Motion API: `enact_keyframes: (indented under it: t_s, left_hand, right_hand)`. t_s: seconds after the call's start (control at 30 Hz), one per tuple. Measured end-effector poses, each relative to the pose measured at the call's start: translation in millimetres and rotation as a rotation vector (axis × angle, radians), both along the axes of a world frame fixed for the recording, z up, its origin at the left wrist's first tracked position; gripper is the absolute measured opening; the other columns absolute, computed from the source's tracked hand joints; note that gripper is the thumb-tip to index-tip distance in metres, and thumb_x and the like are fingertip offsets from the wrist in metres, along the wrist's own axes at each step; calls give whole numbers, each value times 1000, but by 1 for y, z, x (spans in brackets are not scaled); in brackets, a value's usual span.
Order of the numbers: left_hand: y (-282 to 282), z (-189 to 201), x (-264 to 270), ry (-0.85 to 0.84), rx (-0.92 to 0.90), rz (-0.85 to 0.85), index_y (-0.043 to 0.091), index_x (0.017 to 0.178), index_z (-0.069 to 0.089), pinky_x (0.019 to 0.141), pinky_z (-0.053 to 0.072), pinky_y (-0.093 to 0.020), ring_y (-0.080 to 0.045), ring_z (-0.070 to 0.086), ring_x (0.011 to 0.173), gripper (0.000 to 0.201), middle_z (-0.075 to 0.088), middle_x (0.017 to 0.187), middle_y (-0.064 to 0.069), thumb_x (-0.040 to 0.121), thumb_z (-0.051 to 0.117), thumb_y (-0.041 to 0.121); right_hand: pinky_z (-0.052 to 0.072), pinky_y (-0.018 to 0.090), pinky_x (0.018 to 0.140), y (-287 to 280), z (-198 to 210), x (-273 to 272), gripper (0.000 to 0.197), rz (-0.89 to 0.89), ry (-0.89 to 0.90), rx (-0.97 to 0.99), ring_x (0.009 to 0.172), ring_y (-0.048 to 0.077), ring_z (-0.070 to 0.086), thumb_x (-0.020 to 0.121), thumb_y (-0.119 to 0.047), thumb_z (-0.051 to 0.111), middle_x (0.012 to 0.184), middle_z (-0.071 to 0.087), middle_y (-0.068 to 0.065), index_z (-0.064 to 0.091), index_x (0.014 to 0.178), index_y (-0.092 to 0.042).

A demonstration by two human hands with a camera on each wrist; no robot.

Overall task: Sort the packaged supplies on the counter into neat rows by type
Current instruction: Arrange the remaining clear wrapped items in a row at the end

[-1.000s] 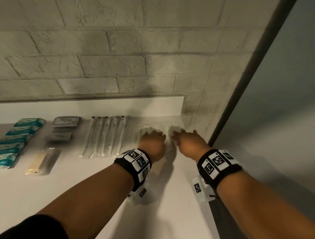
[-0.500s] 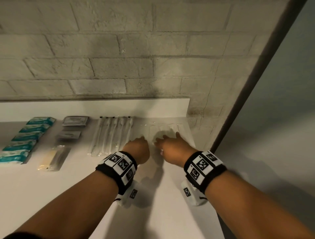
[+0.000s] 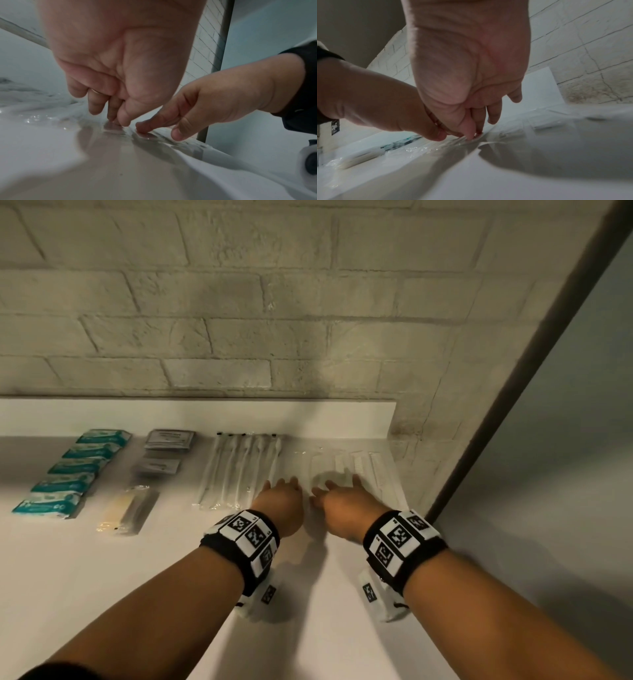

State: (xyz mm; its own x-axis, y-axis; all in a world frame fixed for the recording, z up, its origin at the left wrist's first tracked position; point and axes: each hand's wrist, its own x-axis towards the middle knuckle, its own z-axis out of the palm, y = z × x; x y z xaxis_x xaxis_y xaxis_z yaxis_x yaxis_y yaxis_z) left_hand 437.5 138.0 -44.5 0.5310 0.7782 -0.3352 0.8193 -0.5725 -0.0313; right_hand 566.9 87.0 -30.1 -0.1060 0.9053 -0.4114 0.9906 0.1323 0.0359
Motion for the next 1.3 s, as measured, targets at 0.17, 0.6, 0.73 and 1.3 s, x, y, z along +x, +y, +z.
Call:
enact_keyframes:
  t_s: [0.17, 0.6, 0.73, 1.3]
  left_hand:
    - [-7, 0, 7, -110, 46, -112, 10, 149, 27, 118, 12, -49, -30, 17, 146, 59, 22, 159, -7, 91, 36, 6]
    - [-13, 0, 16, -63, -25, -121, 10, 152, 18, 119, 6, -49, -31, 8, 149, 66, 12, 161, -5, 89, 34, 2]
    - [-19, 1, 26, -155, 1, -194, 12, 152, 18, 118, 9, -49, -33, 8, 148, 68, 15, 160, -5, 88, 38, 2]
    - [-32, 4, 70, -115, 11, -349, 16, 150, 25, 118, 8, -49, -33, 13, 146, 67, 24, 157, -5, 86, 42, 4]
  right_hand:
    - [6, 59, 116, -1, 4, 14, 55, -149, 4, 72, 148, 19, 12, 96, -17, 38, 160, 19, -3, 30, 149, -22]
    - [2, 55, 118, -12, 6, 21, 58, -232, 59, 16, 141, 22, 31, 93, -10, 38, 157, 26, 4, 27, 150, -17]
    - [3, 60, 115, -10, 5, 37, 55, -351, -8, 35, 139, 23, 35, 91, -12, 39, 152, 35, 7, 36, 146, -14]
    - [9, 51, 118, -31, 5, 80, 57, -477, 1, -22, 127, 27, 48, 91, -8, 34, 139, 50, 11, 31, 148, -11]
